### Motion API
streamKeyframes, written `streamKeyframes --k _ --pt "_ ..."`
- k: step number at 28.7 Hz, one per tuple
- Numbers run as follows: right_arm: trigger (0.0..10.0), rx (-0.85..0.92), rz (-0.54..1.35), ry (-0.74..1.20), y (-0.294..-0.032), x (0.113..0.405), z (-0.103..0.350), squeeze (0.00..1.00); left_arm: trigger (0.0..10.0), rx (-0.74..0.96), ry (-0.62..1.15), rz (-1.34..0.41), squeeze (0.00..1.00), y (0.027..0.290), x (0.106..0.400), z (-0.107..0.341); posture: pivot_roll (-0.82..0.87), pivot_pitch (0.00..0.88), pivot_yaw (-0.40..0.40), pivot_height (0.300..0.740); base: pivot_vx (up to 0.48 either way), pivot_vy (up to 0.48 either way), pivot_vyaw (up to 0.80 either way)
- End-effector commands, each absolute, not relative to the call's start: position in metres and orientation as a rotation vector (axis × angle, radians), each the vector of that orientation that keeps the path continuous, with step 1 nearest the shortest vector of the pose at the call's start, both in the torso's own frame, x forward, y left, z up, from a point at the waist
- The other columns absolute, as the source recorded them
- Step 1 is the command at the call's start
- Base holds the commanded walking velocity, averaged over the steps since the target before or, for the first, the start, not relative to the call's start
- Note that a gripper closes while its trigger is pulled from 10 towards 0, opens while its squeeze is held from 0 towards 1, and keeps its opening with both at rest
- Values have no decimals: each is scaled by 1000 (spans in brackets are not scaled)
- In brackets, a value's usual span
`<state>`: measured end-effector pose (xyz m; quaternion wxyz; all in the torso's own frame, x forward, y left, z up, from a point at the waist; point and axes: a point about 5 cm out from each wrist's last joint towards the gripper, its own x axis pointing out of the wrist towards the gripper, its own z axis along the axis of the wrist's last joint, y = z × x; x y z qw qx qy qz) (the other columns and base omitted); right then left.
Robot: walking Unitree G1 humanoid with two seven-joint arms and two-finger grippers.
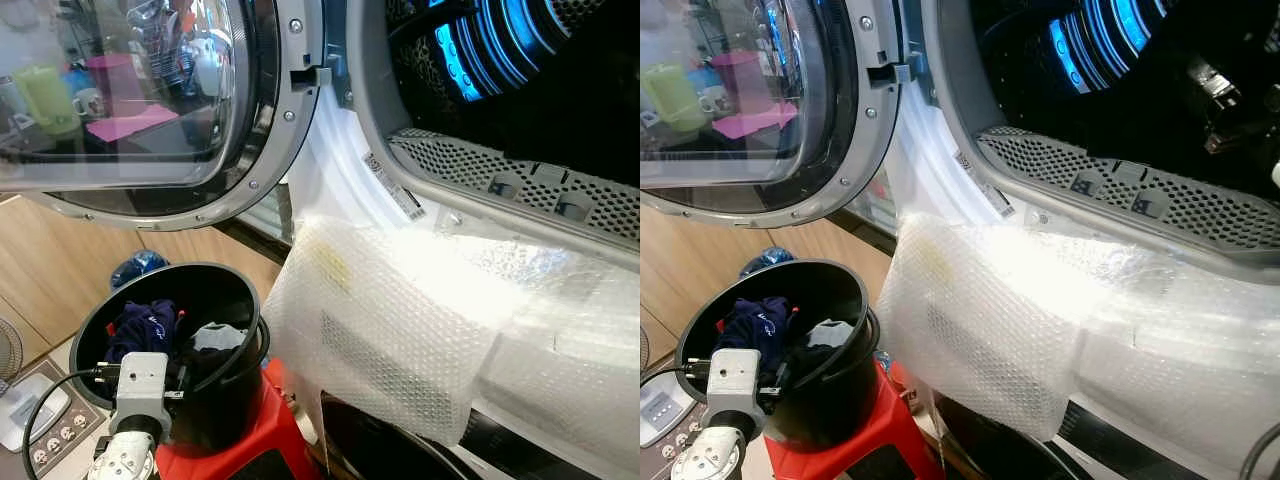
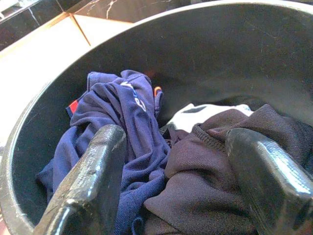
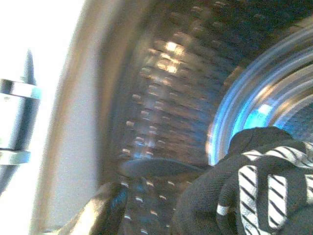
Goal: Clothes washing
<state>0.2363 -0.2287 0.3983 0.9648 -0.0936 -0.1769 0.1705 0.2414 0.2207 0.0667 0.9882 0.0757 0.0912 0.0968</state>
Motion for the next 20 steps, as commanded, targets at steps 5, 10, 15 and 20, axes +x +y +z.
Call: streamKeyframes --k 5,10,15,20 --pt "10000 -178 365 -391 -216 238 399 0 10000 152 227 185 0 219 239 58 -78 101 28 740 0 0 0" --pt "10000 -54 303 -400 -210 266 406 0 10000 151 226 181 0 217 240 58 -85 97 34 740 0 0 0" --pt "10000 10 24 -467 -229 303 435 0 10000 147 218 180 0 215 242 59 -76 94 33 740 0 0 0" --pt "10000 15 14 -470 -230 304 435 0 10000 147 218 180 0 215 242 59 -76 94 33 740 0 0 0"
